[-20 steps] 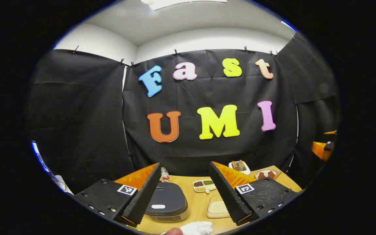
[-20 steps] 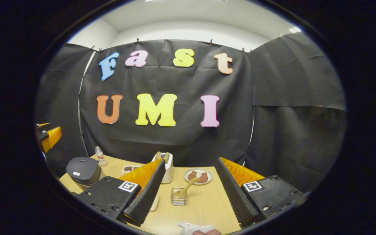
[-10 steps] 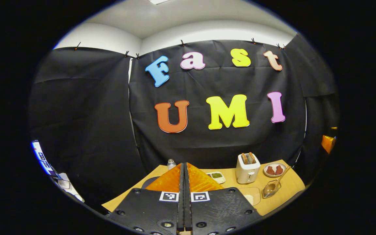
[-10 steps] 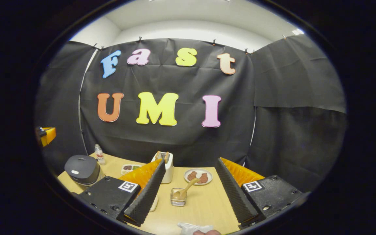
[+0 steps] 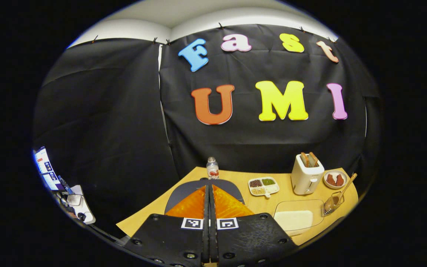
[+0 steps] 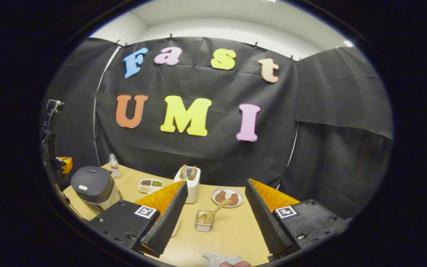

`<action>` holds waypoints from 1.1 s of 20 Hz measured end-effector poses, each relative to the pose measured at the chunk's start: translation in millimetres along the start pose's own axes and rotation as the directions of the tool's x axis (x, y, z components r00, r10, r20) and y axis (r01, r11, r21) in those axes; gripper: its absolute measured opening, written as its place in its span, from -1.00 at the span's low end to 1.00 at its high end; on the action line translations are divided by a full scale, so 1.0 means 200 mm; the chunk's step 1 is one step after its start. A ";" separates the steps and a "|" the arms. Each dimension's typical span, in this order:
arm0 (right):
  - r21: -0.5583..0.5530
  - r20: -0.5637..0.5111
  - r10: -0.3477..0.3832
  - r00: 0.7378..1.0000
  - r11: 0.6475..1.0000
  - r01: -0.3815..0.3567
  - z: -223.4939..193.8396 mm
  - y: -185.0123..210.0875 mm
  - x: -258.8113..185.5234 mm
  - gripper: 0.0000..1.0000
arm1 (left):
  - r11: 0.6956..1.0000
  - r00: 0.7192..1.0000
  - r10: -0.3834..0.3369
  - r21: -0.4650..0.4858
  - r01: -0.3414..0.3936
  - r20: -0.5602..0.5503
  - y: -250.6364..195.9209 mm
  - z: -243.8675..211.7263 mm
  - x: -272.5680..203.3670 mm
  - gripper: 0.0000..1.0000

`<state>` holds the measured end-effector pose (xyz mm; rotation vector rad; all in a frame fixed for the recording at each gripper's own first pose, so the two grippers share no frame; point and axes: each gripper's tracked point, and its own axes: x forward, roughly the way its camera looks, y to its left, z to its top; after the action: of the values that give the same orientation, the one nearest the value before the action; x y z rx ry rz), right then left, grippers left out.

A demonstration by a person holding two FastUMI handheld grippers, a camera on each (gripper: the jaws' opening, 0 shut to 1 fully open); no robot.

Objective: Close the left gripper, press the button to open the rice cooker; take a wooden spoon from the chopstick holder with the right hand, scoop a spoonful of rice and pour it into the rice cooker, then put the wooden spoon back into the chopstick holder.

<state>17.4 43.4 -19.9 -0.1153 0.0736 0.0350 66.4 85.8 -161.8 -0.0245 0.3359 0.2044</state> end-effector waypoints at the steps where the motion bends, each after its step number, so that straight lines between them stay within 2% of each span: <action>1: -0.007 -0.008 0.003 1.000 1.000 -0.003 -0.01 0.01 0.00 1.00 | 1.000 0.999 0.014 0.010 -0.013 -0.030 0.01 -0.08 0.04 -1.00; 8: -0.042 -0.042 0.019 0.999 0.999 -0.021 -0.06 0.07 0.02 1.00 | 0.999 0.968 0.022 -0.020 -0.027 -0.250 0.04 -0.52 0.16 -1.00; 10: -0.042 -0.049 0.024 0.999 0.999 -0.026 -0.07 0.08 0.02 1.00 | 1.000 0.973 0.026 0.000 -0.027 -0.228 0.03 -0.52 0.19 -0.99; 11: -0.041 -0.054 0.024 0.998 0.999 -0.027 -0.07 0.08 0.03 1.00 | 0.999 0.965 0.033 0.003 -0.033 -0.261 0.03 -0.55 0.19 -1.00; 18: -0.006 -0.081 0.038 0.996 0.999 -0.039 -0.11 0.10 0.04 1.00 | 0.999 0.950 0.019 -0.027 -0.029 -0.312 0.02 -0.59 0.16 -0.99; 20: -0.020 -0.076 0.040 0.996 0.999 -0.041 -0.11 0.10 0.04 0.94 | 0.999 0.958 0.034 0.003 -0.034 -0.286 0.02 -0.57 0.17 -0.99; 21: -0.024 -0.067 0.040 0.997 0.999 -0.042 -0.10 0.10 0.03 1.00 | 0.999 0.970 0.045 0.021 -0.042 -0.238 0.02 -0.52 0.17 -0.99; 22: -0.018 -0.050 0.043 0.998 0.999 -0.044 -0.08 0.10 0.03 0.94 | 0.999 0.983 0.052 0.025 -0.048 -0.173 0.03 -0.46 0.16 -0.99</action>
<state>20.9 62.3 -39.4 -0.1339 0.1254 0.0767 64.8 92.7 -258.9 -0.0132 0.5134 0.2491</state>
